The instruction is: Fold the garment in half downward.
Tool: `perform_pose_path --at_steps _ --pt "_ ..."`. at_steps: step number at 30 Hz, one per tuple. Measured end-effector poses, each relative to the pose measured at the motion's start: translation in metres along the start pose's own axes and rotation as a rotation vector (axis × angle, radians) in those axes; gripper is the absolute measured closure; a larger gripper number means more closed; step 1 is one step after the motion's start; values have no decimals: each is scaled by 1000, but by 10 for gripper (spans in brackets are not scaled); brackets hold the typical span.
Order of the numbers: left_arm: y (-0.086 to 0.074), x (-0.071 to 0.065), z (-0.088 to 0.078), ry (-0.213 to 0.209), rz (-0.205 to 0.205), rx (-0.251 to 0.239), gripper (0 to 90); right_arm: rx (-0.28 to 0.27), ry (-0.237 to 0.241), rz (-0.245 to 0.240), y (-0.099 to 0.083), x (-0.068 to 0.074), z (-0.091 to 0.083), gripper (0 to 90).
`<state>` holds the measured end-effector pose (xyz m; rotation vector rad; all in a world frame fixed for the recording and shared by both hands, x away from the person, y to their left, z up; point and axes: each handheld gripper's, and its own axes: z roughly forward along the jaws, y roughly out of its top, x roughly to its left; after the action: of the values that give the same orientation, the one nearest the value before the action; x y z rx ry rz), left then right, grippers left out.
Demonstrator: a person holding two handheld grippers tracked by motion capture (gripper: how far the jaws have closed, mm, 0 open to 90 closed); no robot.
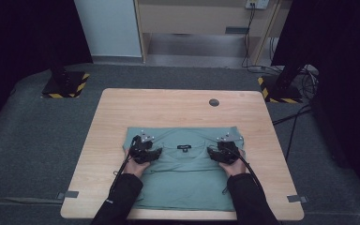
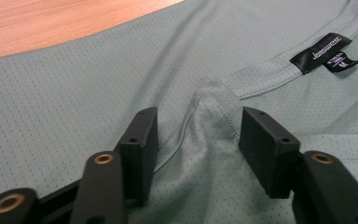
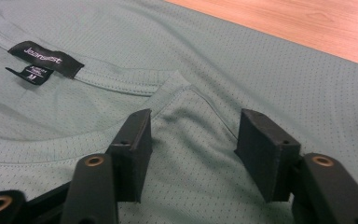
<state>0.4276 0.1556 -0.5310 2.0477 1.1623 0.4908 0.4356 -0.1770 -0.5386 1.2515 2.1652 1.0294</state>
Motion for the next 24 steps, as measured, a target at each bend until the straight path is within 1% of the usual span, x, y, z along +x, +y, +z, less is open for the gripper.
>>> perform_pose_path --at_steps 1,2,3,6,9,12,15,18,19,22,24 --pt "0 0 0 3 2 0 489 1 -1 1 0 0 0 474" --pt "0 -1 0 15 6 0 501 2 -2 2 0 0 0 498" --pt "-1 -1 0 20 12 -1 526 4 -2 2 0 1 -1 530" --pt "-1 -3 0 31 15 -7 555 9 -4 -4 1 3 -2 630" --pt "-2 -5 -1 39 27 -10 582 14 -9 -7 1 5 -3 696" --pt "-3 -8 -2 51 45 -14 613 19 -9 -6 1 5 -4 735" --pt "-4 -12 -2 74 74 -23 625 25 -9 -2 1 5 -5 736" --pt "-4 -16 -2 91 100 -25 633 24 -19 -15 1 6 -6 686" --pt "-4 -16 -2 93 104 -24 634 22 -25 -19 1 6 -6 657" --pt "-4 -16 -3 92 109 -25 640 22 -31 -21 1 6 -6 653" --pt "-4 -16 -3 90 110 -24 645 19 -38 -30 1 7 -6 663"
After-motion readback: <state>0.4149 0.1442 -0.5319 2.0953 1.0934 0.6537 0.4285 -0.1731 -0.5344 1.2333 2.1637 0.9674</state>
